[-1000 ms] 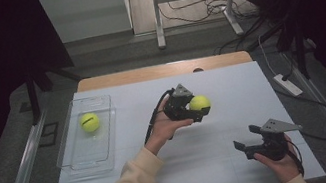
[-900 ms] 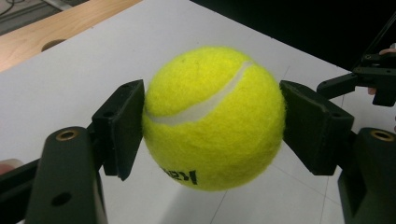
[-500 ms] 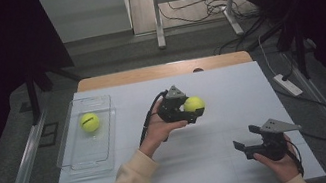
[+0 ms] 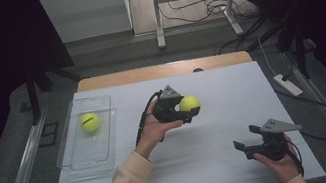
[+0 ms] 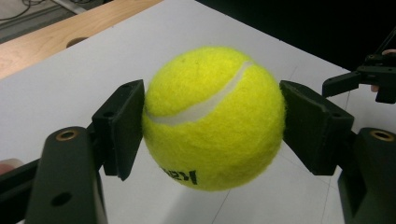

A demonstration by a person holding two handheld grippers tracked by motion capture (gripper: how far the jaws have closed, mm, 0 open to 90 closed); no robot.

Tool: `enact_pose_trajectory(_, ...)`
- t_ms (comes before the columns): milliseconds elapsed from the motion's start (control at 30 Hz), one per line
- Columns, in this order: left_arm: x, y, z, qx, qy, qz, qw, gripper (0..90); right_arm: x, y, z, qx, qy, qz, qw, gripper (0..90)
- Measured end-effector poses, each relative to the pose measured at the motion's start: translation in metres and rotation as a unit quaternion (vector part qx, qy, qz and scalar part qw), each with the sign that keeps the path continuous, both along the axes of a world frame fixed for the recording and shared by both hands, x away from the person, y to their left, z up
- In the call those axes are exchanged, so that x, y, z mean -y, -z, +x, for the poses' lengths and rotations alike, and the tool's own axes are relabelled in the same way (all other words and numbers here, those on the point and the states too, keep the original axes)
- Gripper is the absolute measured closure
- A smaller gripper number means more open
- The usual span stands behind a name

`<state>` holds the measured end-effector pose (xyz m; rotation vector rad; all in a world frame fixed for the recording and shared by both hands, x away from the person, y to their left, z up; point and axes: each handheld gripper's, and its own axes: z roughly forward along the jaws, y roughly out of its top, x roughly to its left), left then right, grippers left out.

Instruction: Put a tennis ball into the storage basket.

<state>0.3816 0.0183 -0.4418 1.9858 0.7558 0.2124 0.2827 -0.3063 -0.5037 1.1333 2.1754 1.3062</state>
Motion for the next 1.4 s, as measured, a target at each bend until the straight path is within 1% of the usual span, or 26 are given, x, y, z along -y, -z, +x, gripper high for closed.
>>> enact_pose_trajectory(67, -0.001, 0.000, 0.000, 0.001, -0.001, 0.000, 1.0000, 27.5, 0.000, 0.000, 0.000, 0.000, 0.000, 0.000, 1.0000, 11.5)
enact_pose_trajectory(167, -0.003, 0.000, -0.002, 0.000, -0.001, -0.004, 1.0000, 27.5, 0.000, 0.000, 0.000, 0.000, 0.000, -0.001, 1.0000, 11.5)
enact_pose_trajectory(333, -0.006, -0.001, -0.003, 0.003, -0.003, -0.004, 1.0000, 27.5, 0.000, 0.000, 0.000, -0.001, 0.000, -0.001, 1.0000, 11.5)
enact_pose_trajectory(833, -0.019, -0.007, -0.009, 0.011, -0.011, -0.012, 0.9998, 27.5, -0.001, 0.001, 0.000, -0.001, 0.000, -0.003, 1.0000, 11.5)
enact_pose_trajectory(1133, -0.028, -0.010, -0.013, 0.014, -0.017, -0.011, 0.9997, 27.5, -0.001, 0.001, 0.000, -0.001, 0.000, -0.003, 1.0000, 11.5)
enact_pose_trajectory(1400, -0.035, -0.011, -0.015, 0.013, -0.020, -0.011, 0.9997, 27.5, -0.002, 0.001, 0.000, 0.000, 0.000, -0.005, 1.0000, 11.5)
